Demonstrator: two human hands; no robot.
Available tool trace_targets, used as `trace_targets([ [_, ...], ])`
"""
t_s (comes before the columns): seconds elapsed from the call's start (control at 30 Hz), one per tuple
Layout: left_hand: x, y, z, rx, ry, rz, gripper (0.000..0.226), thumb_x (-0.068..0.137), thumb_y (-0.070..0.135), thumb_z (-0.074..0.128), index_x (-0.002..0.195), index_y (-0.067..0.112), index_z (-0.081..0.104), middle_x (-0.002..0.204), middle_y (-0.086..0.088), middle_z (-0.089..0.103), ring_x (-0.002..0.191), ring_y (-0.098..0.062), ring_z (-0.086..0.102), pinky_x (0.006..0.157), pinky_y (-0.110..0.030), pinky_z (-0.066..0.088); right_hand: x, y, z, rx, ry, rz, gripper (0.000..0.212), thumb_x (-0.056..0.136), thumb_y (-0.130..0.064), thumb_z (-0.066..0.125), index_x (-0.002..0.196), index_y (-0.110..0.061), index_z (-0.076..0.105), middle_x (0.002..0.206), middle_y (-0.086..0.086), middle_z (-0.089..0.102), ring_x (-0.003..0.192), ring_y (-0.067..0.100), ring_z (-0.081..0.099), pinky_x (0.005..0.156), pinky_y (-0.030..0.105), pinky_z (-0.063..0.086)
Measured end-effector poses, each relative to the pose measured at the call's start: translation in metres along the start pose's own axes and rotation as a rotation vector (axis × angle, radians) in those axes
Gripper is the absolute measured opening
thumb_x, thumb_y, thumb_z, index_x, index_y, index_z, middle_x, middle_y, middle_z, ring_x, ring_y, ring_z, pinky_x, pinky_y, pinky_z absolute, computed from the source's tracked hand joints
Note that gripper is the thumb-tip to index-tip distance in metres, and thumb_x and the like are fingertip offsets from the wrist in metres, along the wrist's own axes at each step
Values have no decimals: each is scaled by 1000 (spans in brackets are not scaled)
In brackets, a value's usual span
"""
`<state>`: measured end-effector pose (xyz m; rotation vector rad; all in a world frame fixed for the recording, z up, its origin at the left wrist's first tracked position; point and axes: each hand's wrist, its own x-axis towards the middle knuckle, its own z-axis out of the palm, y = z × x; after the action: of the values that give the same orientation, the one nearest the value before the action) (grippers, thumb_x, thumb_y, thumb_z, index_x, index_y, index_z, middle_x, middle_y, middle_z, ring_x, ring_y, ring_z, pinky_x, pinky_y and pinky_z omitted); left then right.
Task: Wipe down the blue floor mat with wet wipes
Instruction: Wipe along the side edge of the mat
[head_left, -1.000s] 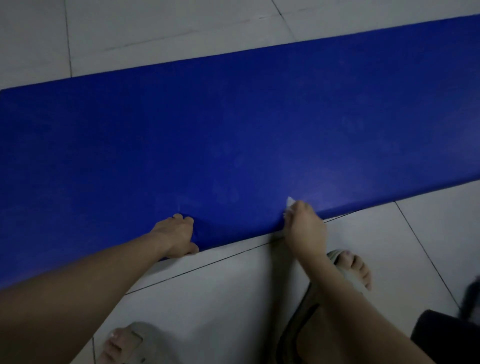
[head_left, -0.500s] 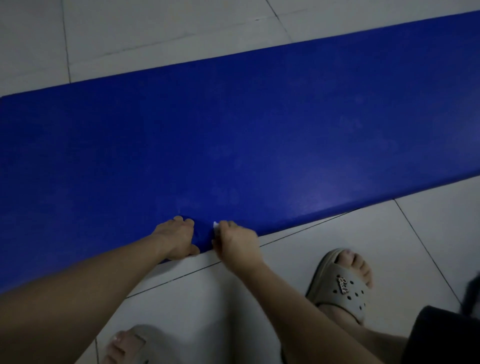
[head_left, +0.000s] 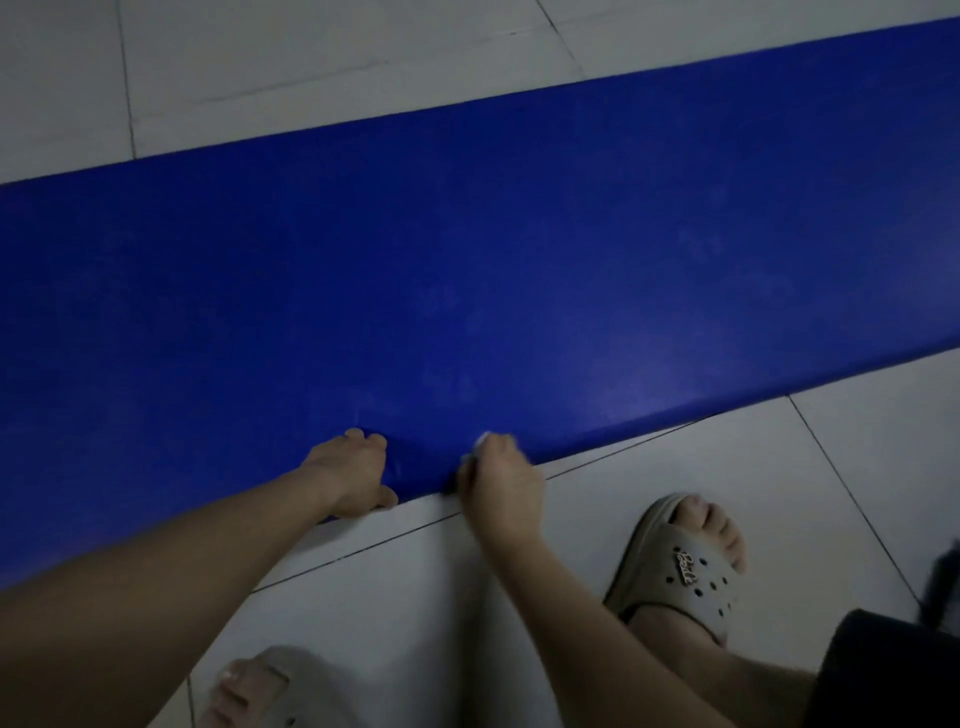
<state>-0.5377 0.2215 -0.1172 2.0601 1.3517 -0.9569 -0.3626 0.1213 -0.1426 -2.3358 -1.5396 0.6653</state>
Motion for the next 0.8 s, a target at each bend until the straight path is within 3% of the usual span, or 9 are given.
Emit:
trace_targets([
  [0.1,0,0,1,20,12,-6,68,91,61,62,137,16,40,137,-9,44,109,-22,51,83,-31,43,-15,-21,22,-54,-18,-321,11,91,-27,66,87,-19,59,79,-2,56,62,16,55,51,33,46],
  [0.2,0,0,0,21,13,5,62,92,60,62,133,18,42,132,-7,45,103,-20,50,82,-31,42,-6,8,9,-84,16,-413,11,97,-28,59,89,-21,60,82,-2,58,66,16,55,57,35,51],
  [0.27,-1,0,1,6,6,18,57,92,58,62,130,19,43,129,-5,45,100,-19,49,82,-30,43,3,40,-14,-73,86,-287,11,98,-29,57,91,-20,59,87,-1,61,72,17,59,63,35,52],
  [0.47,-2,-1,0,4,12,24,59,92,58,61,132,19,42,127,-5,44,100,-18,48,82,-30,43,34,104,-63,-67,239,395,21,99,-34,54,107,-15,57,108,6,54,75,16,50,64,30,39],
  [0.53,-7,3,2,3,13,6,58,92,56,60,131,18,43,127,-6,44,99,-18,47,81,-30,44,37,103,-64,29,257,518,22,98,-33,56,111,-15,58,118,7,48,79,17,53,68,32,45],
  [0.6,-12,10,3,55,80,-16,45,91,51,60,119,18,48,120,-4,49,94,-18,48,76,-30,43,42,102,-64,232,271,634,19,99,-32,57,110,-18,58,119,4,44,82,17,59,75,33,50],
  [0.7,-22,31,-2,289,238,83,37,94,57,54,94,21,48,96,4,56,81,-16,52,68,-30,40,50,107,-70,547,285,761,17,94,-31,65,103,-17,62,110,2,58,82,17,62,73,32,49],
  [0.8,-23,55,6,345,335,162,35,99,53,50,88,20,46,84,4,51,76,-17,50,66,-31,35,52,113,-70,631,221,766,19,87,-29,73,95,-15,64,95,4,67,82,21,64,72,33,48],
])
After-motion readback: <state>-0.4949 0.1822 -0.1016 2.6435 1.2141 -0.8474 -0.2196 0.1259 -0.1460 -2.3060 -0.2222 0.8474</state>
